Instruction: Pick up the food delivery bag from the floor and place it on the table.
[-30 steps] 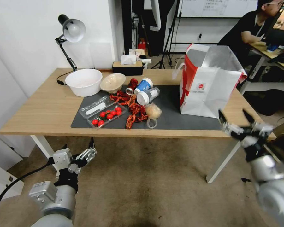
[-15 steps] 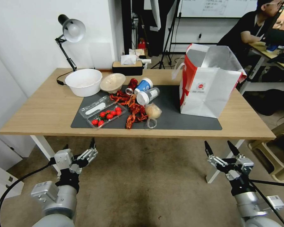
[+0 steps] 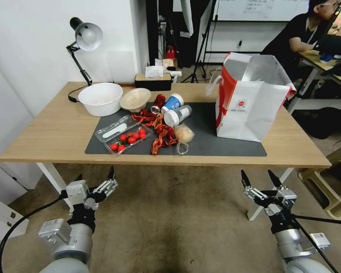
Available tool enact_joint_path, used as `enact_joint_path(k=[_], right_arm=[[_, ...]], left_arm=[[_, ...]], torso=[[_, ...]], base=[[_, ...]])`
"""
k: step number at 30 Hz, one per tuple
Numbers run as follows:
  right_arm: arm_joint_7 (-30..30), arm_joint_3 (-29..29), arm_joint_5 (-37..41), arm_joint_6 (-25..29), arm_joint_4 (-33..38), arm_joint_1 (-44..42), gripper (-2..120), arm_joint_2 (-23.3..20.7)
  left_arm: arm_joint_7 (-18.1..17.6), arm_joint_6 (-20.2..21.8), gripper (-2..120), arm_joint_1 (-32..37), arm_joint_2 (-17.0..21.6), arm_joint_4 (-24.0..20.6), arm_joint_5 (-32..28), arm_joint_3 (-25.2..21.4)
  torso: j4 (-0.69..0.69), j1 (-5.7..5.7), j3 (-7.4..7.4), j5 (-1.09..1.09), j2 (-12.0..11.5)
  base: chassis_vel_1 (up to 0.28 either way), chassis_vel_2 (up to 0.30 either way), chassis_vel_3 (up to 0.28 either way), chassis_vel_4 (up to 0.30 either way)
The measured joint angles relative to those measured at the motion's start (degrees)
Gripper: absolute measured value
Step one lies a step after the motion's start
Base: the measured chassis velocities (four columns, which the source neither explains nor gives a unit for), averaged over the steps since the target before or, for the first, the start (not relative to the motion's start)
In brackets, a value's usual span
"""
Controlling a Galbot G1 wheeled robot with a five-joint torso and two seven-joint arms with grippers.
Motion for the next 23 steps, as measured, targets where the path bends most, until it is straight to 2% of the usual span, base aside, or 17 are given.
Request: enact_joint_path(k=[23], right_arm=[[0.7, 0.2, 1.4, -1.6, 0.9, -0.3, 100, 0.0]], left_arm=[[-0.8, -0.8, 100, -0.3, 0.4, 0.5, -0.2, -0.2]], torso=[[0.00, 0.00, 0.00, 0.00, 0.0]], base=[[0.000, 0.000, 0.000, 0.000]])
